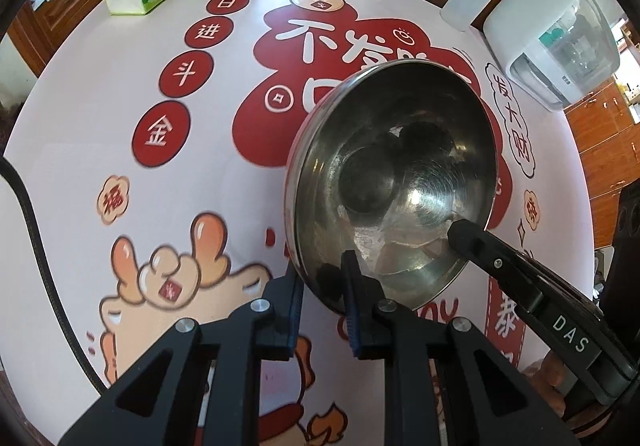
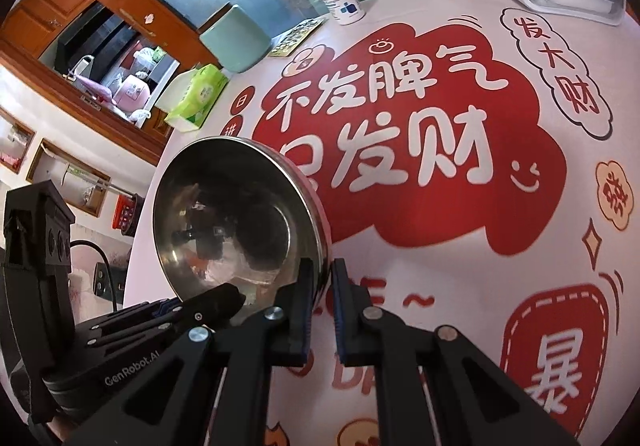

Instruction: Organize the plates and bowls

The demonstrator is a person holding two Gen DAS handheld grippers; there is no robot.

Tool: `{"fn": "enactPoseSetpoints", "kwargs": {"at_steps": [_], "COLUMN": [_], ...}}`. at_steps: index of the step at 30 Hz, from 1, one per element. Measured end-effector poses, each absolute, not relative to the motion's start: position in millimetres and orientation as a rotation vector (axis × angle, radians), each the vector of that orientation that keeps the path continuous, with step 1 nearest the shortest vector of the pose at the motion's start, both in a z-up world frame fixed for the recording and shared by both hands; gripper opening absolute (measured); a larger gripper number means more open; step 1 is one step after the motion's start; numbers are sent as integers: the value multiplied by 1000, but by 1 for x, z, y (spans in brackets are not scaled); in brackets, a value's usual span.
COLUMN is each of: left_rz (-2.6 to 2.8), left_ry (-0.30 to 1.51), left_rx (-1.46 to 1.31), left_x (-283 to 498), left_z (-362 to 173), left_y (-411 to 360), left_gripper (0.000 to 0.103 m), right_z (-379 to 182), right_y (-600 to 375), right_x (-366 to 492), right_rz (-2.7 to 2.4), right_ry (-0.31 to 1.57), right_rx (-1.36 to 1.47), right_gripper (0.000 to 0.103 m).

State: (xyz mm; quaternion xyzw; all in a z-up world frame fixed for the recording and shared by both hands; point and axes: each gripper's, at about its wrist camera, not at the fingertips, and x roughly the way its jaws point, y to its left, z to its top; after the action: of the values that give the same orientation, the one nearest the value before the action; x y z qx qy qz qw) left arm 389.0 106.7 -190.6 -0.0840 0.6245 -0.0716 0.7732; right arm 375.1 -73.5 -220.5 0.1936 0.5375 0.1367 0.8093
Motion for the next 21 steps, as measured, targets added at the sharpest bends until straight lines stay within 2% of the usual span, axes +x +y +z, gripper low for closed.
{"fn": "enactPoseSetpoints", "kwargs": {"at_steps": [21], "left_rz": [-180], "left_ry": [1328], "left_rx": [-170], "left_x": [288], "left_z": [-137], "left_y": [126], "left_gripper": [17], "right_z": [-172], "right_y": [-48], "right_x": [283], "right_rz": [305], "right_ry": [1144], "right_rx": [323], "right_gripper": [9]}}
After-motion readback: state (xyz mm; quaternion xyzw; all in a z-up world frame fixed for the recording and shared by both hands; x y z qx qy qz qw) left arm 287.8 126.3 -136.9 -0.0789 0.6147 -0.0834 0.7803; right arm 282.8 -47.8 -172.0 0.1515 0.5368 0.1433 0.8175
